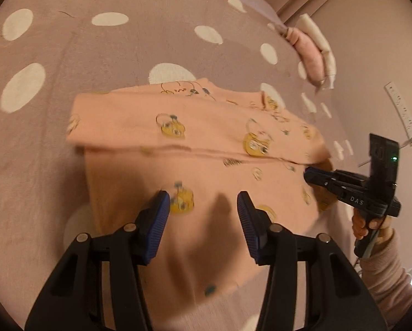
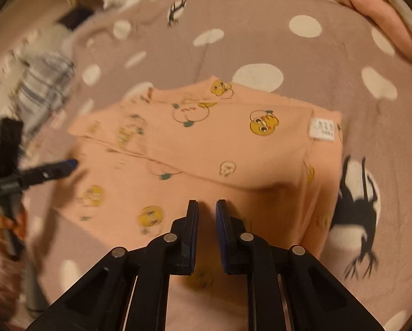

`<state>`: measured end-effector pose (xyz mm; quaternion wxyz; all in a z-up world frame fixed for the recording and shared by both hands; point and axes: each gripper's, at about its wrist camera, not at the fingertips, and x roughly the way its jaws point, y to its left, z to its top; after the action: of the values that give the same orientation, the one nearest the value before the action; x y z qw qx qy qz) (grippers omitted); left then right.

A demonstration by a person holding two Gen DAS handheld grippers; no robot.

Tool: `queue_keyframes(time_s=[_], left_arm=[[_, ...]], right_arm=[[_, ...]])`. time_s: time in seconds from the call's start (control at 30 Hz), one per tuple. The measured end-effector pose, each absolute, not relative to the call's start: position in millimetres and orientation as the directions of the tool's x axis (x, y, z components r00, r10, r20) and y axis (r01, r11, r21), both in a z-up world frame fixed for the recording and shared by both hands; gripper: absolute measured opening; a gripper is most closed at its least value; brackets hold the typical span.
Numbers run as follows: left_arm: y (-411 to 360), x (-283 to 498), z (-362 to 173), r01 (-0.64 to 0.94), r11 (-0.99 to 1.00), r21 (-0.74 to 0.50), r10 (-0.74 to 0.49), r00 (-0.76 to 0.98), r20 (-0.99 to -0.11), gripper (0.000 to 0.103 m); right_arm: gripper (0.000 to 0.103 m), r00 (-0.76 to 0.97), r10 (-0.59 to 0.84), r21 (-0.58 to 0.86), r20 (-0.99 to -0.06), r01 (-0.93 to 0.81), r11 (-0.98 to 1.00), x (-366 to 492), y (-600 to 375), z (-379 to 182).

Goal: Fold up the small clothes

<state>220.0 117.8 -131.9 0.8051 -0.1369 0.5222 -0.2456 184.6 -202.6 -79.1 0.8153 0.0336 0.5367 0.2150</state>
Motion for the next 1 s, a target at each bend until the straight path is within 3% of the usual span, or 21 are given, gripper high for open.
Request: queue_keyframes(time_s=[0.3, 0.43, 0.73, 0.87, 1.0], left_arm=[[130.7, 297.6, -121.7, 0.089, 0.801, -0.592, -0.567, 0.431, -0.702, 0.049], [154.6, 305.3, -105.7, -0.002, 0.739, -0.674, -0.578, 0.513, -0.635, 0.049], [181.8, 234.4, -88.0, 0.078, 0.790, -0.609, -0.562, 0.491, -0.666, 0.052], [190.1, 185.3, -99.5, 0.091, 0.764, -0.638, -0.598, 0.470, -0.649, 0.053], [190.5, 154.1, -113.8, 0.073, 0.744, -0.664, -0.620, 0.444, -0.647, 0.053]], right_arm=[[0.014, 0.467, 0.283, 0.196, -0.838, -0.227, 0.954, 251.0, -196.3, -60.7], [0.014, 0.547, 0.291, 0.265, -0.785, -0.129, 0.956, 268.8, -219.7, -44.0], [0.015, 0.566, 0.347, 0.366, -0.747, -0.086, 0.927, 218.8, -275.2, -32.5], [0.028, 0.524, 0.439, 0.452, -0.730, -0.110, 0.885, 183.1, -298.6, -39.1], [0.029, 0.488, 0.455, 0.454, -0.745, -0.129, 0.882, 149.9, -303.0, -53.8]])
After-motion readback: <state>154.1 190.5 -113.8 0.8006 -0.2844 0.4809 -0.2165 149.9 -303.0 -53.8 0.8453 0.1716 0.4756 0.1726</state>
